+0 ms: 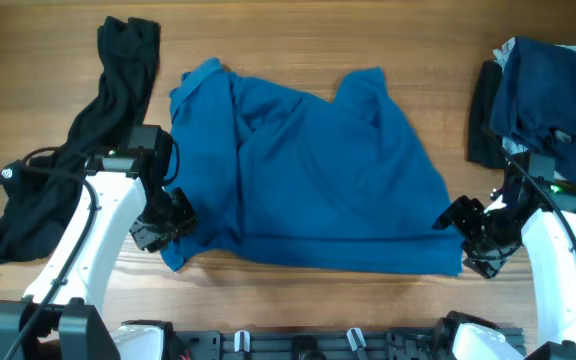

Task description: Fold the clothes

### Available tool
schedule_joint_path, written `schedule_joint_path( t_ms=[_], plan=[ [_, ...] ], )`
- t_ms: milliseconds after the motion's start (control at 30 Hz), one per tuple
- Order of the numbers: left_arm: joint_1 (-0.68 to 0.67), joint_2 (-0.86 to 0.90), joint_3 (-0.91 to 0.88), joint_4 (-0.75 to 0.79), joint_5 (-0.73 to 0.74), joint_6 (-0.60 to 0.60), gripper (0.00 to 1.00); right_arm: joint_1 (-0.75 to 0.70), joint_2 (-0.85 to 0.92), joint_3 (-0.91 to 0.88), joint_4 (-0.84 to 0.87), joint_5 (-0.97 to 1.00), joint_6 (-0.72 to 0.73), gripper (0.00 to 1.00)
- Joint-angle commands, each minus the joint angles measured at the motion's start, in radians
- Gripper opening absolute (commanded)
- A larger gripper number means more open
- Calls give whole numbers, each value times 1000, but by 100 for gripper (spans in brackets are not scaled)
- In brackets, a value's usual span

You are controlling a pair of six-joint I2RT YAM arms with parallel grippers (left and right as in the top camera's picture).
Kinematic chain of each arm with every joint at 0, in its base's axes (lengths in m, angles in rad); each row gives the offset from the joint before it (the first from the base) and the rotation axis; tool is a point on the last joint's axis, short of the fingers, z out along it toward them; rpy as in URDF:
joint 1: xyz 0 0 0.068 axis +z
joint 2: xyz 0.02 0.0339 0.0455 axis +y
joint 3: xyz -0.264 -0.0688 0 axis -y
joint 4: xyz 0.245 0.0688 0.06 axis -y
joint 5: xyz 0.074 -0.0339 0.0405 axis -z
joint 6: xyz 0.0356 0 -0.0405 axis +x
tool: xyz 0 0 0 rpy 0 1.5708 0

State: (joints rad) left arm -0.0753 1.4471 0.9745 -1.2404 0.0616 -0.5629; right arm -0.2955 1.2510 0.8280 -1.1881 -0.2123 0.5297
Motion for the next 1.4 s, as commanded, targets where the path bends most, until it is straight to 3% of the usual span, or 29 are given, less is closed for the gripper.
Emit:
schedule_joint_path(
  t_ms=[0,67,133,300,467,533,767,1033,1200,1367],
  plan=[
    [10,-32,91,-66,-43,35,51,3,-4,86,23,3,-37,82],
    [10,-56,151,-126,-68,35,63,3,-4,112,45,-13,-71,83],
    [10,-82,194,-171,-66,35,87,3,-4,121,84,-60,-121,85],
    [10,-95,198,-83,-59,58,95,6,-3,121,211,-198,-328,87],
    [10,-87,211,315,-5,171,99,66,48,196,291,-200,-449,88],
    [10,-62,212,548,18,222,99,111,108,284,339,-179,-487,87],
    [10,145,231,911,12,435,100,232,238,355,532,-177,-493,84],
    [15,376,231,1079,3,639,95,271,248,355,509,-170,-492,83],
    [45,459,231,1133,-2,637,82,271,248,355,491,-170,-492,82],
    [47,527,231,1159,-7,639,80,271,248,355,492,-170,-489,82]
  ],
)
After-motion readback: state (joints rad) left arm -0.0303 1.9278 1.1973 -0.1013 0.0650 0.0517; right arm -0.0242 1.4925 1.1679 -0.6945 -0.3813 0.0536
